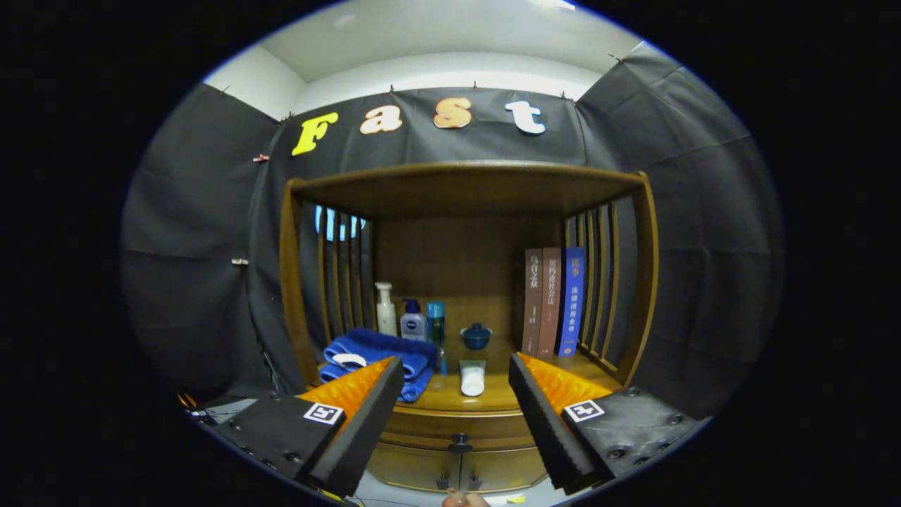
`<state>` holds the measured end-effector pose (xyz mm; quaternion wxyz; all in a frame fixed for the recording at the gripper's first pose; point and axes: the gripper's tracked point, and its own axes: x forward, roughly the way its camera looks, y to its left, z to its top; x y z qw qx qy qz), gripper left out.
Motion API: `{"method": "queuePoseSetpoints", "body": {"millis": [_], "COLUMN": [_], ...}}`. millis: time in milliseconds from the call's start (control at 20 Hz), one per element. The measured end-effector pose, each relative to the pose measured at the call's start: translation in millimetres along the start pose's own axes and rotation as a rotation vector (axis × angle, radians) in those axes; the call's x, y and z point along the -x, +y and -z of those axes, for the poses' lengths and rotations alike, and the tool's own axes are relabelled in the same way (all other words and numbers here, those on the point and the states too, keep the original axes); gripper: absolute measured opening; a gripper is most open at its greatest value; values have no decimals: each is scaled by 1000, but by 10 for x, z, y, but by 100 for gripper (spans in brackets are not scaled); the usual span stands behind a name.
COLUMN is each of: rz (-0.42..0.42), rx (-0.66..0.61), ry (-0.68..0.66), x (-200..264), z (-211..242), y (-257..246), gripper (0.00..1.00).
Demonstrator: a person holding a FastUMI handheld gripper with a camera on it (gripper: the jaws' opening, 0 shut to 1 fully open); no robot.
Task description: Pull open the drawer, take out the items inside it, and place them on the countertop above the cabinet.
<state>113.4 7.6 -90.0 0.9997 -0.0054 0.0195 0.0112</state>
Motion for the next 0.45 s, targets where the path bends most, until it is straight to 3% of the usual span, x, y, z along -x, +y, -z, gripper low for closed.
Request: {"method": "queuePoseSetpoints", "body": {"millis": [450], "rz": [9], "rx": [-5], "ry": [-31], "x": [495], "z": [-518], "y": [-78], "gripper": [98]}}
